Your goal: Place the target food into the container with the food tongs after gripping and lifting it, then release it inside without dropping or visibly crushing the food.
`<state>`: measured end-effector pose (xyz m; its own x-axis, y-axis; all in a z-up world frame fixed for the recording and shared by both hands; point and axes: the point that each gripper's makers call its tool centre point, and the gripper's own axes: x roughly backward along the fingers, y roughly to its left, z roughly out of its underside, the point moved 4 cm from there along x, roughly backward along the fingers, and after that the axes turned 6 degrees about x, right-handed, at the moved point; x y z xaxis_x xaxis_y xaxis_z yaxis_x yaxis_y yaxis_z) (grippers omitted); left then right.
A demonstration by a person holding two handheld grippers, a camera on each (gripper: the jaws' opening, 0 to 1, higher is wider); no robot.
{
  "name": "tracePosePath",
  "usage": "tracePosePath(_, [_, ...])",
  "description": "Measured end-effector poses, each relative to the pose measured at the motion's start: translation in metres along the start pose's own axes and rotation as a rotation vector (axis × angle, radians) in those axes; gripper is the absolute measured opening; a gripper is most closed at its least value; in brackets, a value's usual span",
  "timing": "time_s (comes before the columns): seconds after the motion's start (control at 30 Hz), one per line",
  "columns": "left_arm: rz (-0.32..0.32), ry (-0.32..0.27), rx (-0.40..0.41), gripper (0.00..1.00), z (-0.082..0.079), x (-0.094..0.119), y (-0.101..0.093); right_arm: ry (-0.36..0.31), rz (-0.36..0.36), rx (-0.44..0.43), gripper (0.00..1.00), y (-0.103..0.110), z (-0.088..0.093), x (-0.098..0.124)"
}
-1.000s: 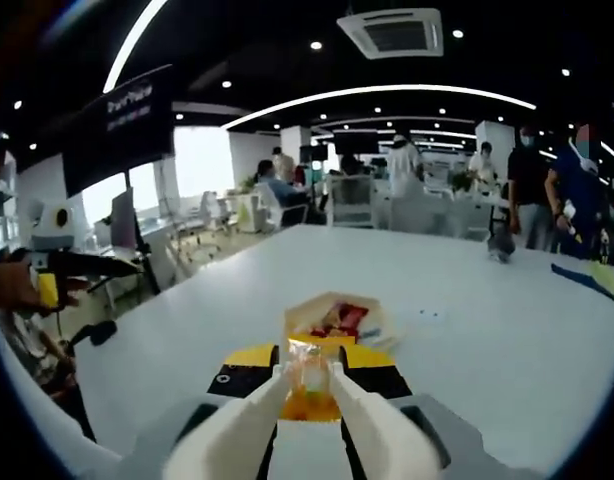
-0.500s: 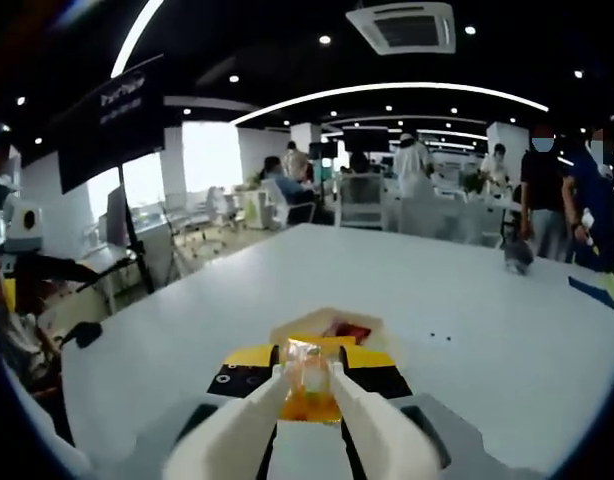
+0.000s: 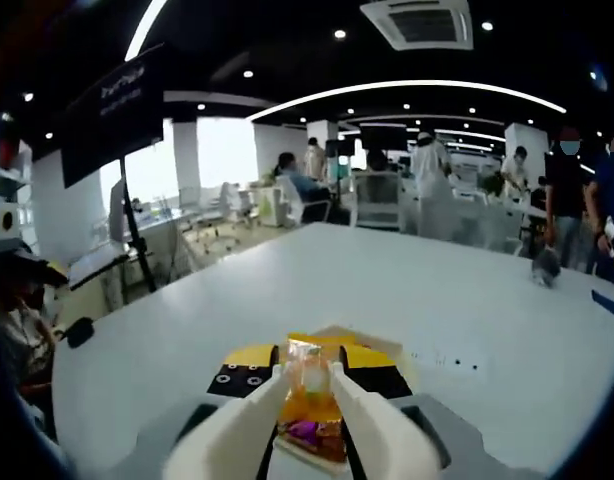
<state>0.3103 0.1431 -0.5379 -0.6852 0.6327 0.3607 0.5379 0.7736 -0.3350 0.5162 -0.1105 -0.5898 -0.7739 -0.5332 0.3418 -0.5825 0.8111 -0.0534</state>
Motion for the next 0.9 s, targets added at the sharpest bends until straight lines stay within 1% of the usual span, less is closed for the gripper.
tracePosePath(0.07, [-0.028, 0.003, 0.006, 0.99, 0.002, 0.006, 0.004, -0.005, -0.003, -0.007, 0.23, -0.004, -0.001, -0.007])
tracePosePath(0.2, [-0.059, -0.001, 0.016, 0.99, 0.004, 0.015, 0.009, -0.013, -0.003, -0.005, 0.23, -0.007, -0.005, -0.013])
tracePosePath(0.3, [-0.075, -0.003, 0.023, 0.99, 0.005, 0.017, 0.012, -0.017, -0.007, 0.000, 0.23, -0.007, -0.008, -0.015])
tracePosePath(0.43, [-0.077, -0.011, 0.025, 0.99, 0.004, 0.017, 0.012, -0.015, -0.013, 0.021, 0.25, -0.006, -0.010, -0.016])
tracePosePath(0.47, [-0.075, -0.012, 0.025, 0.99, 0.003, 0.017, 0.011, -0.030, -0.020, 0.017, 0.27, -0.007, -0.010, -0.017])
tracePosePath(0.53, [-0.072, -0.014, 0.020, 0.99, 0.002, 0.016, 0.011, -0.032, -0.017, -0.002, 0.28, -0.007, -0.009, -0.017])
tracePosePath(0.63, [-0.072, -0.015, 0.017, 0.99, 0.001, 0.017, 0.010, -0.023, -0.017, -0.006, 0.28, -0.007, -0.008, -0.016])
tracePosePath(0.9, [-0.078, -0.022, 0.018, 0.99, 0.002, 0.023, 0.010, -0.028, -0.015, -0.020, 0.29, -0.003, -0.011, -0.010])
